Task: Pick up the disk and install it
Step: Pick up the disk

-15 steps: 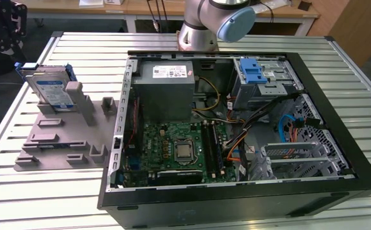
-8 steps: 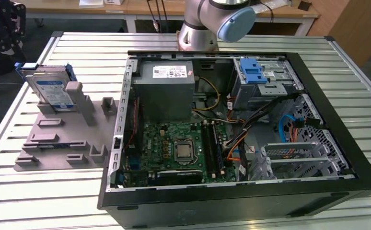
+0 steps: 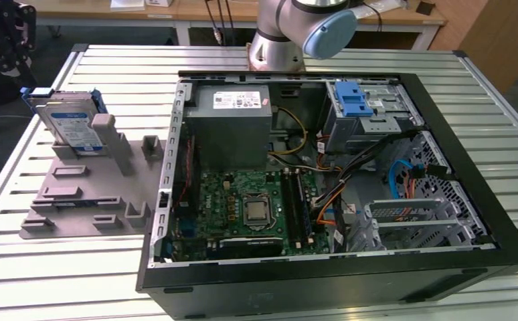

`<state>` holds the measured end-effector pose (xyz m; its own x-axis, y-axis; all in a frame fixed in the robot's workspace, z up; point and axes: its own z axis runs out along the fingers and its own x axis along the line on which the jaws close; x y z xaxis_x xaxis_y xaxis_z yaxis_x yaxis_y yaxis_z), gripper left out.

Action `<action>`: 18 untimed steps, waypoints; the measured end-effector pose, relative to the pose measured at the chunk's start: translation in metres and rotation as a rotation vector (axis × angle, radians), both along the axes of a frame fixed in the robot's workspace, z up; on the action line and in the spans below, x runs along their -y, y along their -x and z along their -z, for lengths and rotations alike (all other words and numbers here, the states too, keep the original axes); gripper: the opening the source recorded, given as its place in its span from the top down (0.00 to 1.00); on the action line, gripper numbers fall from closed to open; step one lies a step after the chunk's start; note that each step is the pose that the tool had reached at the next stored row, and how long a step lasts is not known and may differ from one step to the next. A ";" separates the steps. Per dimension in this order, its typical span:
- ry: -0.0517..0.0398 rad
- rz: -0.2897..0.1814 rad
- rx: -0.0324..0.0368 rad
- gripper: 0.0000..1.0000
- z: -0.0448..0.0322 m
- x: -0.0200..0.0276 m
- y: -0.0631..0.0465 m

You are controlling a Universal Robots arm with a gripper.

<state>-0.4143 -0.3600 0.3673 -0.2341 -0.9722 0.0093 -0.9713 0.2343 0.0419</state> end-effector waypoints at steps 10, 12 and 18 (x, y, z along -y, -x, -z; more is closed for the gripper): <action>0.0000 -0.121 0.0000 0.89 0.0000 0.0000 0.000; 0.0000 -0.141 0.0000 0.89 0.0000 0.0000 0.000; 0.0000 -0.204 0.0002 0.89 0.0000 0.0000 0.000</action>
